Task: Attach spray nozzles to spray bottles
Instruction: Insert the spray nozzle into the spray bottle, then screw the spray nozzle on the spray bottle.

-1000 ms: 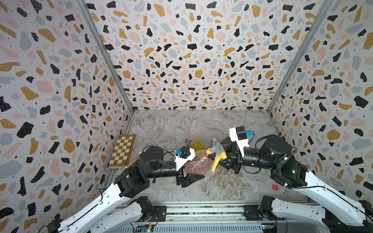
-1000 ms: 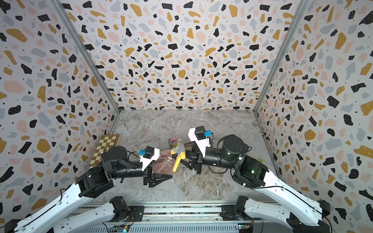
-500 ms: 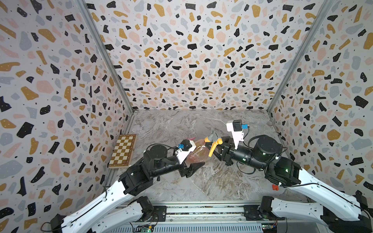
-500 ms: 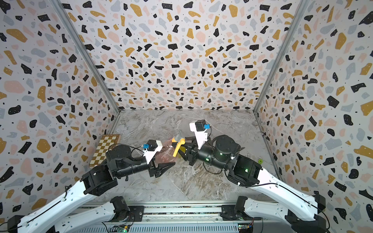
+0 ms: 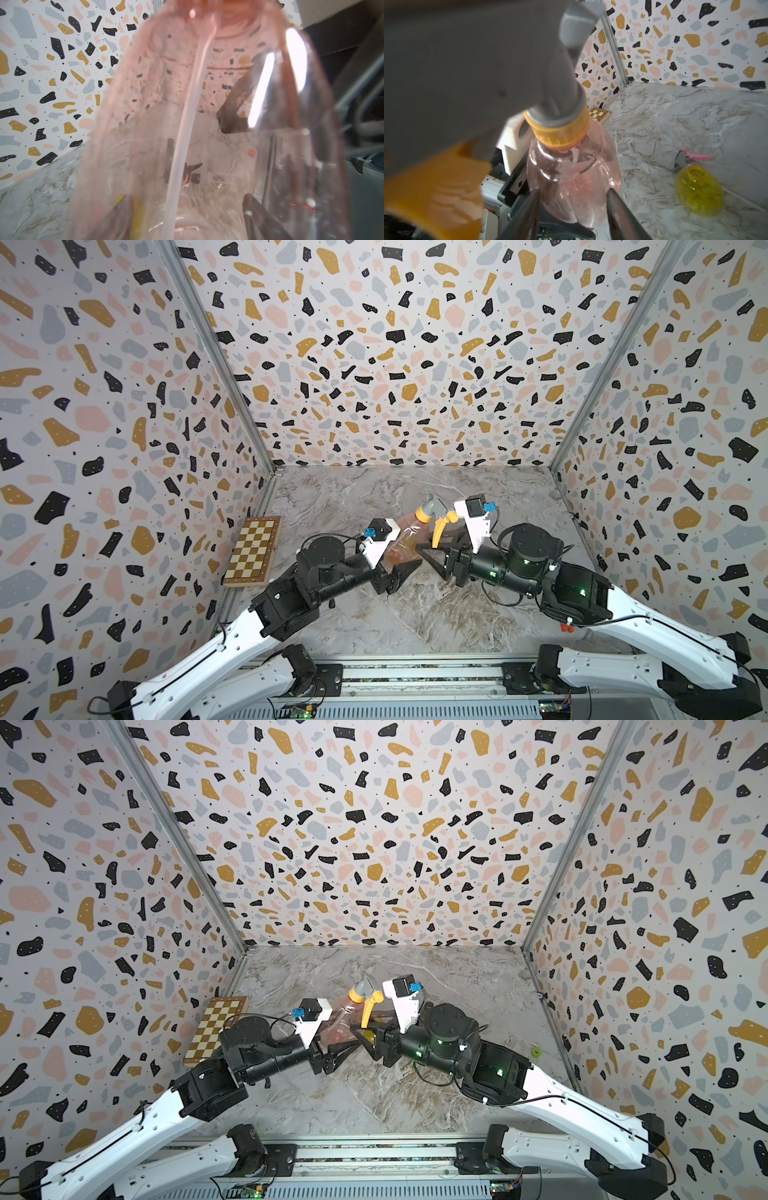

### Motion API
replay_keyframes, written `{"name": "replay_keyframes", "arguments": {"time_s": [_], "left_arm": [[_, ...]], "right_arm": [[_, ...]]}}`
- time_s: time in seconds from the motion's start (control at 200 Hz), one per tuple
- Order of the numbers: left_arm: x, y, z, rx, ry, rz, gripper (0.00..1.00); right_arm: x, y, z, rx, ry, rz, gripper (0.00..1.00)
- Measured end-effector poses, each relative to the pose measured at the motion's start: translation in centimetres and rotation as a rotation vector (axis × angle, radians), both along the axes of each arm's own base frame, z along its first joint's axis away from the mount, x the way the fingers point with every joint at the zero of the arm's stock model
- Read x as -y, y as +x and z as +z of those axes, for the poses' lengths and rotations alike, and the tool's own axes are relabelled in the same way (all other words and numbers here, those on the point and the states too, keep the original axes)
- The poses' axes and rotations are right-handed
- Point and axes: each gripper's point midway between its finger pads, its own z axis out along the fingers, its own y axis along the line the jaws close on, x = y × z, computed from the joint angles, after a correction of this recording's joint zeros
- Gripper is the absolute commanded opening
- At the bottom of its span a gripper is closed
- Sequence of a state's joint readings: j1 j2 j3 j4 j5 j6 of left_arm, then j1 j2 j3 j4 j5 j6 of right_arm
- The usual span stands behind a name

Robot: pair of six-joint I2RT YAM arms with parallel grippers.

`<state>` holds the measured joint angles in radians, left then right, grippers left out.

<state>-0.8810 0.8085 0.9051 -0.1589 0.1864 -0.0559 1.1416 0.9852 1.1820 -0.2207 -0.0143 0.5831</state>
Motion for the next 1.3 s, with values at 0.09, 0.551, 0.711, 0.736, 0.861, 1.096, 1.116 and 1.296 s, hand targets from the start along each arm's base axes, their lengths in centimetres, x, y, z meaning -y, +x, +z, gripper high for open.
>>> {"name": "replay_keyframes", "arguments": {"time_s": [0.09,0.551,0.711,0.736,0.861,1.096,1.116,1.296], "left_arm": [[0.1,-0.2,0.5,0.011,-0.016,-0.012,0.0],[0.9,-1.5,1.4,0.005,-0.092,-0.096,0.0],[1.2,-1.8,0.7,-0.008,-0.098,-0.122,0.0],[1.3,-1.8,0.6,-0.01,-0.098,-0.127,0.0],[1.6,-2.2,0.2,-0.018,-0.105,-0.157,0.0],[1.9,-2.6,-0.4,-0.014,-0.142,-0.183,0.0],[1.9,-2.5,-0.4,-0.014,-0.144,-0.182,0.0],[1.8,-2.2,-0.2,-0.001,-0.166,-0.163,0.0]], "right_arm": [[0.3,-0.7,0.2,0.022,-0.009,0.03,0.66],[3.4,-3.3,3.8,0.185,-0.004,0.109,0.73],[4.2,-3.3,3.9,0.206,-0.035,0.093,0.74],[4.3,-3.2,3.9,0.209,-0.039,0.087,0.74],[4.7,-3.0,4.5,0.229,-0.042,0.067,0.75],[4.1,-2.8,5.9,0.256,-0.042,0.073,0.72],[4.0,-2.8,6.0,0.256,-0.044,0.075,0.71],[3.1,-2.9,5.5,0.239,-0.066,0.101,0.66]]}}
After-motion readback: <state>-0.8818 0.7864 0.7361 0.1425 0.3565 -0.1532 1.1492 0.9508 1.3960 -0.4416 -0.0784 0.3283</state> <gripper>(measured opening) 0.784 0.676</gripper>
